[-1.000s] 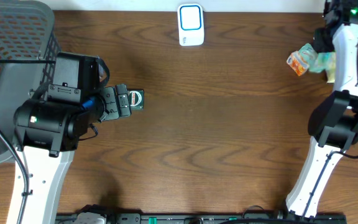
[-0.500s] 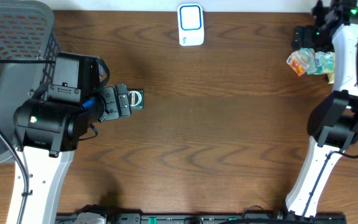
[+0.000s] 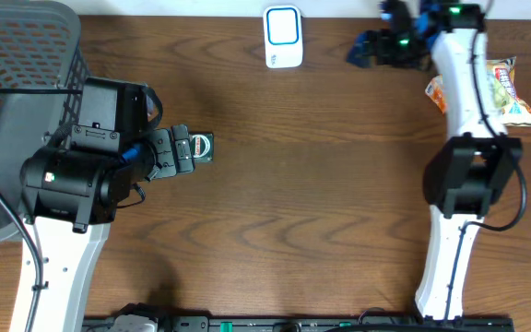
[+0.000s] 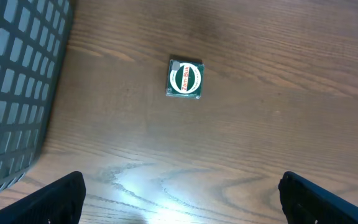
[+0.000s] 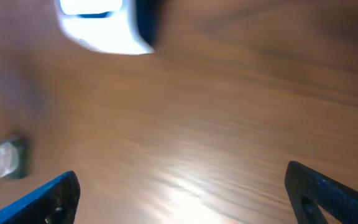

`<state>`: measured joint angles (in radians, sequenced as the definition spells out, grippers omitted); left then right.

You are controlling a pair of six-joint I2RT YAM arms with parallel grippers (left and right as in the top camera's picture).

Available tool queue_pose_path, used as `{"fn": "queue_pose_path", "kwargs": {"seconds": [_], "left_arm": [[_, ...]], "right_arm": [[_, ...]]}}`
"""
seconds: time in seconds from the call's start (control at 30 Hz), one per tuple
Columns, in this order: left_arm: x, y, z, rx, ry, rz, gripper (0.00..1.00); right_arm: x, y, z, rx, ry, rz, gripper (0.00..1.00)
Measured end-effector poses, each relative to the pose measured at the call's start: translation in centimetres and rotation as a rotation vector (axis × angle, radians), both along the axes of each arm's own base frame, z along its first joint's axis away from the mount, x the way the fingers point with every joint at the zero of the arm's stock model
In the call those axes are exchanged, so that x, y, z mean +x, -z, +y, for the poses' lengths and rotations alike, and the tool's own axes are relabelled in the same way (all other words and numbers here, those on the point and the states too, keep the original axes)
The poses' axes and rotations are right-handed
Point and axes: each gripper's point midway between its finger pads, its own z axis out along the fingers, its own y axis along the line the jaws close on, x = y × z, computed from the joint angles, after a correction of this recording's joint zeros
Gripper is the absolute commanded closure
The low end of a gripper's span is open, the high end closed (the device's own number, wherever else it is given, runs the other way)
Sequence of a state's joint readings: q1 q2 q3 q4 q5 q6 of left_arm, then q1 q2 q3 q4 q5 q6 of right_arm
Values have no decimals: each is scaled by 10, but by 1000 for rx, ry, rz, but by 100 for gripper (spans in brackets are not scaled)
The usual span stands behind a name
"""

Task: Scan the item barcode
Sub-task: 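Carry the teal pack right and release it beside the snack bag, then move the right gripper left over the dark green Zam-Buk tin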

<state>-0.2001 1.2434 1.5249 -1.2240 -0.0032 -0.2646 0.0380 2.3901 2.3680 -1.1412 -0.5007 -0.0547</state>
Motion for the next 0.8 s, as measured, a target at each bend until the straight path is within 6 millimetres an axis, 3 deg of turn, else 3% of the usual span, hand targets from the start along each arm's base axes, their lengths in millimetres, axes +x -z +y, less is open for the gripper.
{"fn": "queue_pose_path", "kwargs": {"seconds": [0.23, 0.37, 0.57, 0.8], "left_arm": [[0, 0, 0, 0, 0, 0, 2], [0, 0, 0, 0, 0, 0, 2], [0, 0, 0, 0, 0, 0, 2], [0, 0, 0, 0, 0, 0, 2]], "right_arm": [[-36, -7, 117, 72, -233, 4, 1], [-56, -5, 174, 27, -325, -28, 1], [-74, 2, 222, -81, -310, -58, 1], [-95, 1, 261, -110, -350, -96, 1]]}}
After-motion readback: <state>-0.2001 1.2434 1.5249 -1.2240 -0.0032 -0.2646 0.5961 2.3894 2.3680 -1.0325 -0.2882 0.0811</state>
